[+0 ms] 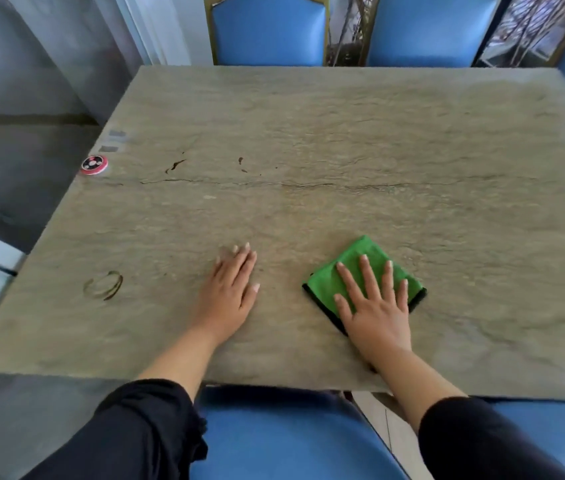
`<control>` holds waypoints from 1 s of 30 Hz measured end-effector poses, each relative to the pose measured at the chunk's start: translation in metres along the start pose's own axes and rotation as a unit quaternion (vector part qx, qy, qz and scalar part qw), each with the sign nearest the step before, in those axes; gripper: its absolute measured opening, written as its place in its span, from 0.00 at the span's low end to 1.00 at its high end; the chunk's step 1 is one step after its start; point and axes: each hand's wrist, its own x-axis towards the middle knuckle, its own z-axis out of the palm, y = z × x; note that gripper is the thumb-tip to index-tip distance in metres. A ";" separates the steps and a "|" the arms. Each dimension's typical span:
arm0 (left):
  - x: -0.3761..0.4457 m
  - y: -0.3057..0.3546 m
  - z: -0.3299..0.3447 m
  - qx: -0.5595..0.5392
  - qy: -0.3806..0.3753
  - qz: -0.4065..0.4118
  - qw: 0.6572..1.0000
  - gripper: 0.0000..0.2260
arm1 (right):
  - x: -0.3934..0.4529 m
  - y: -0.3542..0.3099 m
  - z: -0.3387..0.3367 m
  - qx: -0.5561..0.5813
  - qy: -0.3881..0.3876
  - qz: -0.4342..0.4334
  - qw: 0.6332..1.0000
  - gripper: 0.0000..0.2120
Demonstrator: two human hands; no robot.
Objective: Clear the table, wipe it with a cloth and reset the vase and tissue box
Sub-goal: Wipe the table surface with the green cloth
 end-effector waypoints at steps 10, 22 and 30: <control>-0.008 -0.010 -0.002 -0.057 -0.009 0.019 0.998 0.24 | -0.057 -0.060 0.018 -0.098 -0.073 -0.261 0.958 0.31; 0.000 -0.022 -0.023 -0.236 -0.004 -0.051 0.970 0.20 | -0.014 -0.135 0.013 -0.026 -0.067 -0.172 0.982 0.27; 0.038 -0.109 -0.039 0.005 -0.015 -0.039 0.999 0.25 | 0.054 -0.153 -0.006 0.055 -0.042 0.127 0.989 0.28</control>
